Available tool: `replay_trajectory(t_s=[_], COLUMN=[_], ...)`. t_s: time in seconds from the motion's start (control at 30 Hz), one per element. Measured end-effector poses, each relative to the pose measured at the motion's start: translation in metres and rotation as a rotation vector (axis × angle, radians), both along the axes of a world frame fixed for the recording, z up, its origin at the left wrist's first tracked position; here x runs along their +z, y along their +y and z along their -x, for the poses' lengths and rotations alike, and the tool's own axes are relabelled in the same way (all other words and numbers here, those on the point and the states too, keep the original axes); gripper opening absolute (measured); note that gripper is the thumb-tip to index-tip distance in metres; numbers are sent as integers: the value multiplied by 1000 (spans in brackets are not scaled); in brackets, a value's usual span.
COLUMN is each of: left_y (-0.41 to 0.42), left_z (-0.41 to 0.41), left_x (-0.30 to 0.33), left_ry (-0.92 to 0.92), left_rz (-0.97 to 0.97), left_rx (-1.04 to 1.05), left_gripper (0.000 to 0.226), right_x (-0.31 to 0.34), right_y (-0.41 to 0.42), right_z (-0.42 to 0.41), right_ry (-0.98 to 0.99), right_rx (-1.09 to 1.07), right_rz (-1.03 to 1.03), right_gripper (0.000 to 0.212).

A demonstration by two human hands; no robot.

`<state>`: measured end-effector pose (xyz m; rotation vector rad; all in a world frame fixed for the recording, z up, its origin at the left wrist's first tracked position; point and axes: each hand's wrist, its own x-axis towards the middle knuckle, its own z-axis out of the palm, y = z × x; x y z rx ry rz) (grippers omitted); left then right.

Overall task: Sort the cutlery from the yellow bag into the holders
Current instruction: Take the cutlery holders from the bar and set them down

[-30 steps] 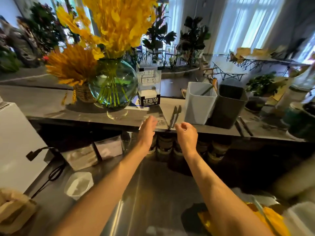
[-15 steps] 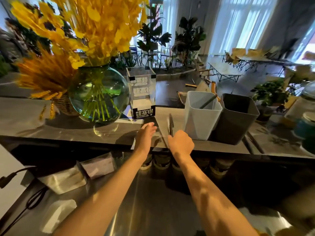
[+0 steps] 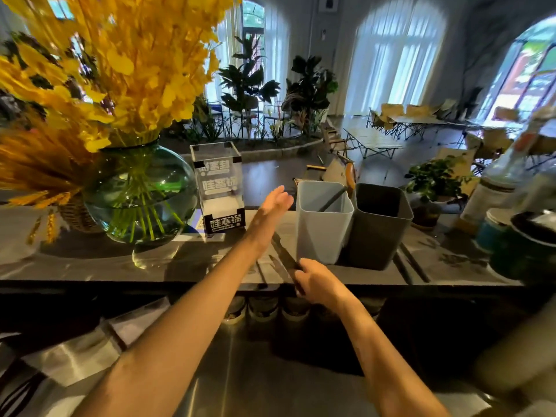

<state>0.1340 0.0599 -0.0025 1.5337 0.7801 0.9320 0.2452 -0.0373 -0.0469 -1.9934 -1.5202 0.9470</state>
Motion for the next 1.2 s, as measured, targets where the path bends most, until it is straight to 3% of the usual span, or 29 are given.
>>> replay_trajectory(t_s=[0.1,0.17,0.27,0.63,0.73,0.87,0.97,1.07,1.2], left_y=[7,11,17,38,43,50,54,56,57], left_z=[-14,-22,-30,-43,-41,-40,-45,-49,-47], left_x=[9,10,6,0,-1,9,15,12,11], left_ry=[66,139,193,247,254,293,239,249,274], left_rz=[-23,-43,-55,-58,-50,-81,-75,-118,-137], left_rx=[-75,-123,-168,-184,-248,-301,-354,-378,-418], left_gripper=[133,150,129,110,119,153,158,154,153], right_x=[0,0,4,14,10,8,6,5,3], right_y=[-29,-42,-56,-60,-60,-57,-49,-41,-31], right_z=[-26,-46,-67,-92,-100,-104,-100,-94,-89], right_ry=[146,223,342,541,580,552,473,506,632], right_rx=[-23,-79,-139,-274,-281,-304,-320,-314,-289], right_rz=[-27,-34,-26,55,58,-9,-138,-246,-233], right_gripper=[28,28,26,25,23,20,17,35,59])
